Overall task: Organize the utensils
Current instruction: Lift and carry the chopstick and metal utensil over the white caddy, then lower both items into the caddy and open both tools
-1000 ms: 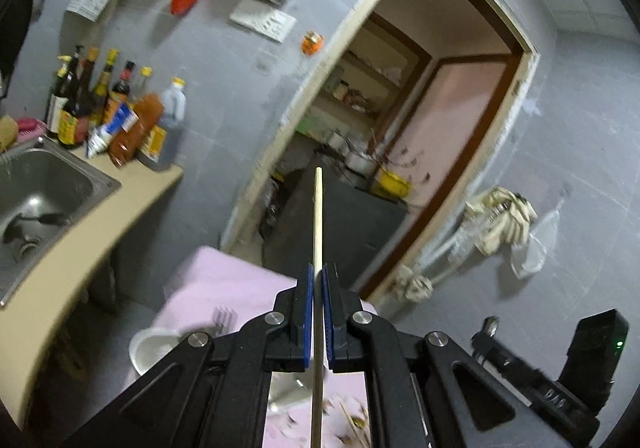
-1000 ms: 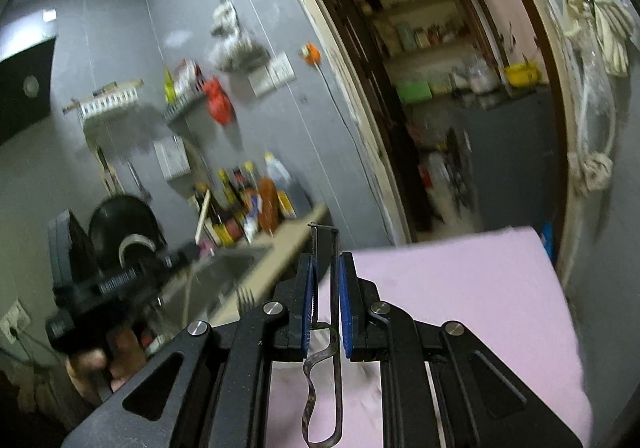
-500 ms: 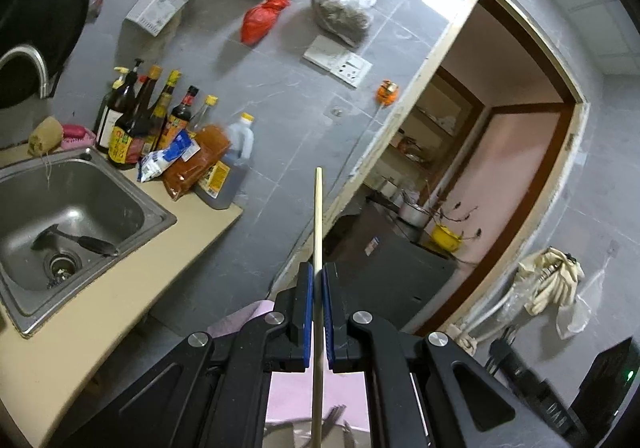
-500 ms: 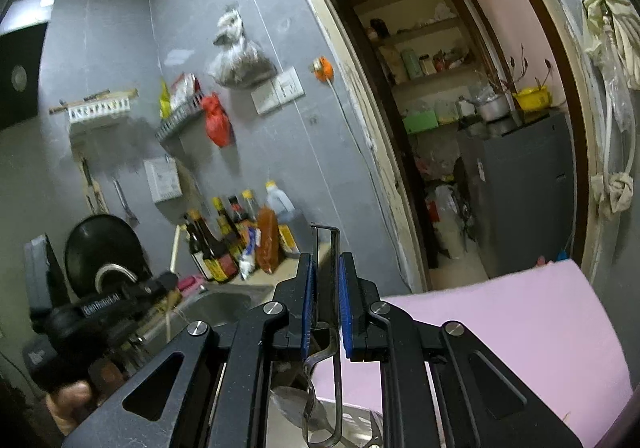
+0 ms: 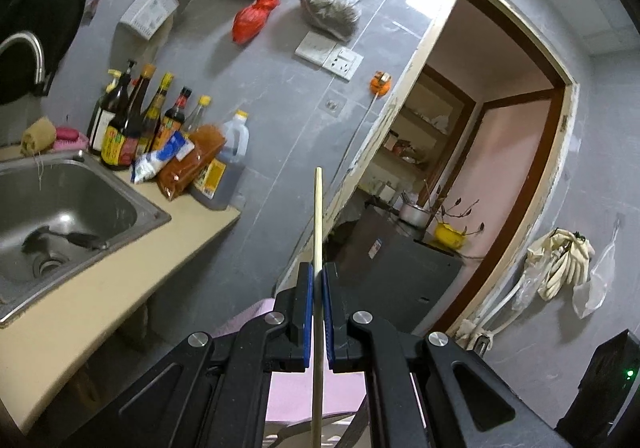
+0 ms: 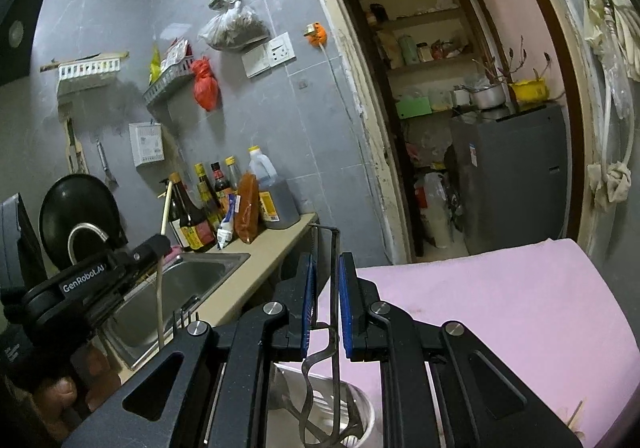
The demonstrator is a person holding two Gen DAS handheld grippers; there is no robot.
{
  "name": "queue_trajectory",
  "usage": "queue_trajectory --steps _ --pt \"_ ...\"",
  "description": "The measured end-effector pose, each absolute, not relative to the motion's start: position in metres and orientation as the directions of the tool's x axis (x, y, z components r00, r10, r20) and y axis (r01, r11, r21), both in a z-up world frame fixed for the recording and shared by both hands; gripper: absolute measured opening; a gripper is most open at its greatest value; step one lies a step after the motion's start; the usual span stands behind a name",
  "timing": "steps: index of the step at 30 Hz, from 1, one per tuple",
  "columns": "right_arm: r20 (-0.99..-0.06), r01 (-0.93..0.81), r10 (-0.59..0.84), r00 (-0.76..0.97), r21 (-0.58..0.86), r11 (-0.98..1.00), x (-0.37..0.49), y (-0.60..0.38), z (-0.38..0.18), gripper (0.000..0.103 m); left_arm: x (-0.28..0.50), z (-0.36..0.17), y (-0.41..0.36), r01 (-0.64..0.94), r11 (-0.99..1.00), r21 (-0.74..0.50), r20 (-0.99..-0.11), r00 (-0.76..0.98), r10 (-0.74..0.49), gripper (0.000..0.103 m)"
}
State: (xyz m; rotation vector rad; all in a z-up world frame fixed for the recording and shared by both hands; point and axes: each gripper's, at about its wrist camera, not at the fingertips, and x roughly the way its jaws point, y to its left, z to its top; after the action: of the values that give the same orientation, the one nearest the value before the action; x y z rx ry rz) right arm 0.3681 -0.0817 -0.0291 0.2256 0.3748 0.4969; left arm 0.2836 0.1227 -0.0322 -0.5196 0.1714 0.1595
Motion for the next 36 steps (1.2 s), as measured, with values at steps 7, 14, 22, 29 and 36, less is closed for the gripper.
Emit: queue_trajectory --steps 7,14,22,29,36 --pt "-0.305 -0.442 0.527 0.793 0.307 0.843 0.368 -0.074 -0.038 0.011 0.276 -0.036 0.124 -0.167 0.863 -0.478 -0.162 0.982 0.1 0.005" --pt "-0.318 -0.439 0.528 0.787 0.312 0.842 0.363 -0.071 -0.047 0.011 0.274 -0.044 0.142 -0.163 0.833 -0.529 -0.176 0.981 0.081 0.005" --pt "-0.324 -0.436 0.526 0.786 0.312 0.844 0.361 -0.072 -0.05 0.011 0.272 -0.047 0.143 -0.164 0.837 -0.523 -0.176 0.981 0.083 0.005" --pt "-0.327 -0.439 0.527 0.785 0.308 0.844 0.36 -0.073 -0.051 0.011 0.266 -0.048 0.134 -0.176 0.865 -0.469 -0.185 0.978 0.098 0.005" --pt "-0.339 -0.443 0.528 0.779 0.298 0.846 0.354 -0.08 -0.051 0.011 0.259 -0.048 0.123 -0.165 0.889 -0.427 -0.2 0.976 0.085 0.005"
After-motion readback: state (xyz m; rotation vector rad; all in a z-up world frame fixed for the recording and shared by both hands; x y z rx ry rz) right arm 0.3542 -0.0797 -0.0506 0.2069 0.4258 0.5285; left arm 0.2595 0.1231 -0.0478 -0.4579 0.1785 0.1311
